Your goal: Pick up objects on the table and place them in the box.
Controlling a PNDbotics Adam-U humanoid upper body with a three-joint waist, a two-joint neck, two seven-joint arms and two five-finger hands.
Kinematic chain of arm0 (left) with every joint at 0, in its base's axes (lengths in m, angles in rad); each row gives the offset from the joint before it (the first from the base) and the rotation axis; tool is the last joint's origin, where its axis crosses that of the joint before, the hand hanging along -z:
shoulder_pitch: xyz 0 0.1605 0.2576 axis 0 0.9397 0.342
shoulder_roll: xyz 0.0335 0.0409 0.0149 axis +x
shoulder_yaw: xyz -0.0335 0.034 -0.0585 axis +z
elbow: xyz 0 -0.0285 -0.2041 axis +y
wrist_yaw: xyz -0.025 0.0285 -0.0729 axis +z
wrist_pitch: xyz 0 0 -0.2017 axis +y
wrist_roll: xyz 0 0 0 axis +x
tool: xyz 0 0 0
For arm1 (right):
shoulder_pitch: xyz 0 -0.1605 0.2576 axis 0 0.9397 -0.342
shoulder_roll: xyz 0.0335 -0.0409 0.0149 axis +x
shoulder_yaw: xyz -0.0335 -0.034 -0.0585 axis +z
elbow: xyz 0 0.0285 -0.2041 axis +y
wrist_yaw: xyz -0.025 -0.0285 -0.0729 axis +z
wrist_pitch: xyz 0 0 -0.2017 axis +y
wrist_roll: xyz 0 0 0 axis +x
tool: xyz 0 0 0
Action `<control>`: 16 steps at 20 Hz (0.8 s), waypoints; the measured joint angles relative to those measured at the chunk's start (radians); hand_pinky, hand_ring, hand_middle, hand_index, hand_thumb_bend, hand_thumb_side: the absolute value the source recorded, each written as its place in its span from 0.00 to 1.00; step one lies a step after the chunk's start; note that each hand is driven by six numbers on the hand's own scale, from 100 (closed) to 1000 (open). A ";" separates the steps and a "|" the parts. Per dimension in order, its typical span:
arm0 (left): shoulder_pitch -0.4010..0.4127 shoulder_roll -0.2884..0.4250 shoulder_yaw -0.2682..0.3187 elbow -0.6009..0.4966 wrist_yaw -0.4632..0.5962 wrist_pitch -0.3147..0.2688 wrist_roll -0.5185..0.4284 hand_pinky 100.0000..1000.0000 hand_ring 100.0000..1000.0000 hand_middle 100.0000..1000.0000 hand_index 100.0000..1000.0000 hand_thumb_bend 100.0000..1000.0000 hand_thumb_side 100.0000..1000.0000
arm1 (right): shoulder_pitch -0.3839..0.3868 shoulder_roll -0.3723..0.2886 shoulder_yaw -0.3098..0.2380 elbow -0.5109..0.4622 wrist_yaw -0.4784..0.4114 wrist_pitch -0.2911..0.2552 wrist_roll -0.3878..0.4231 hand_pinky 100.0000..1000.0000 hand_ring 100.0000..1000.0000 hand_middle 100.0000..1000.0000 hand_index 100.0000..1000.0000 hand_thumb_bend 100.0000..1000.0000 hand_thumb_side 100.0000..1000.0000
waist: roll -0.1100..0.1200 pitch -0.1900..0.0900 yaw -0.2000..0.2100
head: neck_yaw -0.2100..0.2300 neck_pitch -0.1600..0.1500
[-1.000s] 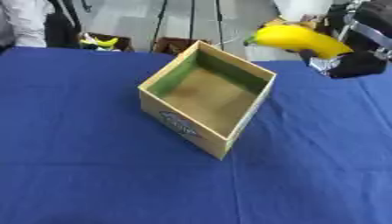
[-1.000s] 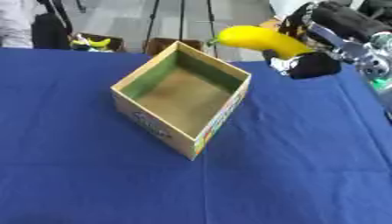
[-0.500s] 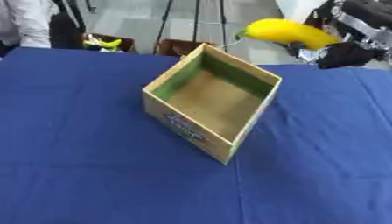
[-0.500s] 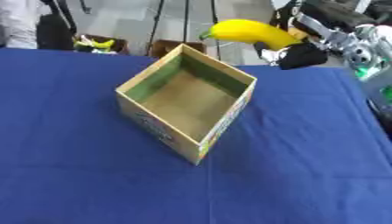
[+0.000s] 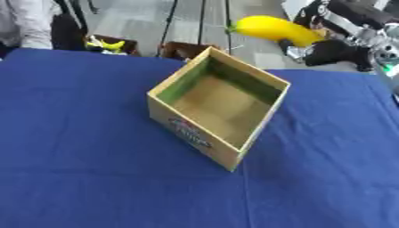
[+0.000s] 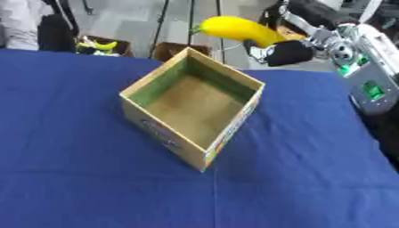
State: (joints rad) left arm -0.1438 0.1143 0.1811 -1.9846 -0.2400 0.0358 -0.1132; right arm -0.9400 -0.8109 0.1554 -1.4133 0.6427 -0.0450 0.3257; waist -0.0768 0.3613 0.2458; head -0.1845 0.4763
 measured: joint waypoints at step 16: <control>-0.018 -0.001 -0.005 0.000 -0.004 -0.005 -0.005 0.08 0.17 0.25 0.43 0.00 1.00 | -0.078 0.070 0.006 0.130 0.088 -0.025 -0.010 0.68 0.71 0.37 0.54 0.00 0.55 | -0.019 0.036 0.044 | -0.041 -0.035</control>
State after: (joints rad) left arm -0.1619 0.1137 0.1763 -1.9846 -0.2444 0.0305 -0.1186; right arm -1.0175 -0.7406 0.1618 -1.2831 0.7308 -0.0702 0.3159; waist -0.0958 0.3978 0.2894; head -0.2258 0.4415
